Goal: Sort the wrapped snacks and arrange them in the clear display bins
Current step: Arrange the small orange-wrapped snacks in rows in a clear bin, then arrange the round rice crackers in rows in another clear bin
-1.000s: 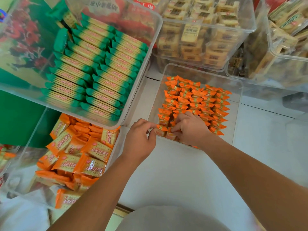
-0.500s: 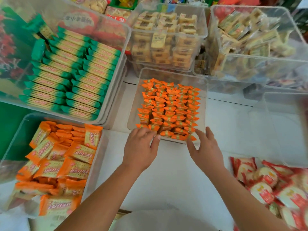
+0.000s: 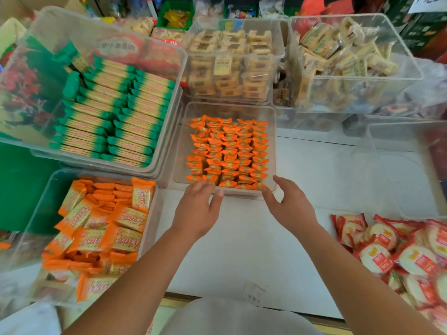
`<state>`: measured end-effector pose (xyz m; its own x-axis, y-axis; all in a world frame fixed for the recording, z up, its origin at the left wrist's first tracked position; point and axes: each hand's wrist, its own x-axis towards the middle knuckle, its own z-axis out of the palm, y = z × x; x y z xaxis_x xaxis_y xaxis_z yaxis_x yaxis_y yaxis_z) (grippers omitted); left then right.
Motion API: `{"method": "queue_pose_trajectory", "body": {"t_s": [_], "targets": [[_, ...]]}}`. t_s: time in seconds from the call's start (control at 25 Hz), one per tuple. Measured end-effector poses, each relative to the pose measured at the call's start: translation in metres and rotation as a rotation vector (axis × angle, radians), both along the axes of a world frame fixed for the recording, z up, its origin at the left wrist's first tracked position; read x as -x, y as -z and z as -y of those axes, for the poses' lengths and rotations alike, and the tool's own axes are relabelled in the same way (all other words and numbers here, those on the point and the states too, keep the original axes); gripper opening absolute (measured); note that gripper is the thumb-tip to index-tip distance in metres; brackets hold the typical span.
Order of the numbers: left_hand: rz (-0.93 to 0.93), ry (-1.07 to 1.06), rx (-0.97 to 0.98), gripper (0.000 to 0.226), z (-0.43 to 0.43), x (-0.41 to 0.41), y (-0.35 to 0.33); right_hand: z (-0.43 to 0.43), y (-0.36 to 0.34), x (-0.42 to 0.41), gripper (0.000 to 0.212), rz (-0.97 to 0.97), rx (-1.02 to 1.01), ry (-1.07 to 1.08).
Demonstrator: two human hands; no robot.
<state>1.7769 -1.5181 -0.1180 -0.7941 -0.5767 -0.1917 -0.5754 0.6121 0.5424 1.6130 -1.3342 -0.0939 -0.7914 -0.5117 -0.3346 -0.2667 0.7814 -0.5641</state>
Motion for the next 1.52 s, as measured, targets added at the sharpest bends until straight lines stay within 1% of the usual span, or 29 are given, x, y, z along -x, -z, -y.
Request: {"method": "queue_pose_trajectory", "body": {"t_s": [0.08,0.12,0.24,0.36,0.48,0.6,0.68,0.76,0.84,0.92,0.96,1.0,1.08,1.12,1.16,1.2,1.28,1.36,1.4,1.44,1.52], "targets": [[-0.035,0.006,-0.052,0.048,-0.023,0.002,-0.007,-0.025,-0.008,-0.008,0.055,0.006,0.041,0.058],[-0.034,0.024,-0.096,0.046,-0.042,0.006,-0.010,-0.043,-0.012,-0.011,0.051,0.027,0.060,0.093],[-0.001,0.123,-0.240,0.048,-0.106,0.017,-0.017,-0.103,-0.020,-0.016,0.040,0.125,0.084,0.139],[0.035,0.242,-0.367,0.047,-0.180,0.035,-0.015,-0.175,-0.020,-0.010,0.037,0.161,0.059,0.156],[0.077,0.283,-0.446,0.045,-0.248,0.056,-0.009,-0.240,-0.019,0.007,0.029,0.190,0.051,0.177],[0.091,0.237,-0.521,0.038,-0.315,0.087,0.001,-0.308,-0.017,0.037,0.020,0.201,0.115,0.211],[0.061,0.110,-0.604,0.030,-0.358,0.108,0.009,-0.352,-0.010,0.065,0.012,0.198,0.151,0.235],[0.053,-0.009,-0.661,0.024,-0.403,0.125,0.014,-0.397,0.000,0.093,0.013,0.139,0.173,0.271],[0.027,-0.104,-0.656,0.018,-0.430,0.136,0.018,-0.424,0.006,0.123,0.026,0.025,0.170,0.306],[-0.008,-0.259,-0.532,0.020,-0.432,0.145,0.021,-0.435,0.006,0.151,0.043,-0.109,0.093,0.305],[-0.003,-0.326,-0.437,0.029,-0.424,0.150,0.024,-0.434,0.008,0.167,0.048,-0.147,0.060,0.269],[0.044,-0.347,-0.359,0.045,-0.413,0.154,0.029,-0.429,0.010,0.182,0.053,-0.152,0.031,0.211],[0.191,-0.275,-0.315,0.076,-0.401,0.163,0.036,-0.416,0.019,0.203,0.063,-0.087,-0.063,0.063],[0.243,-0.222,-0.313,0.086,-0.403,0.171,0.037,-0.413,0.024,0.210,0.068,-0.054,-0.121,0.000],[0.278,-0.185,-0.303,0.091,-0.407,0.179,0.040,-0.410,0.028,0.215,0.072,-0.036,-0.174,-0.042],[0.299,-0.171,-0.276,0.091,-0.412,0.187,0.043,-0.410,0.031,0.219,0.074,-0.038,-0.205,-0.063],[0.309,-0.158,-0.170,0.082,-0.418,0.192,0.048,-0.413,0.037,0.222,0.079,-0.036,-0.199,-0.050],[0.275,-0.183,-0.162,0.073,-0.419,0.193,0.046,-0.416,0.037,0.227,0.077,-0.012,-0.171,-0.043],[0.242,-0.211,-0.192,0.070,-0.417,0.193,0.042,-0.415,0.034,0.230,0.070,0.006,-0.154,-0.050],[0.209,-0.230,-0.207,0.065,-0.416,0.195,0.036,-0.415,0.031,0.233,0.058,0.024,-0.118,-0.047],[0.132,-0.253,-0.186,0.054,-0.413,0.198,0.022,-0.419,0.014,0.234,0.033,0.074,-0.008,0.025]]}}
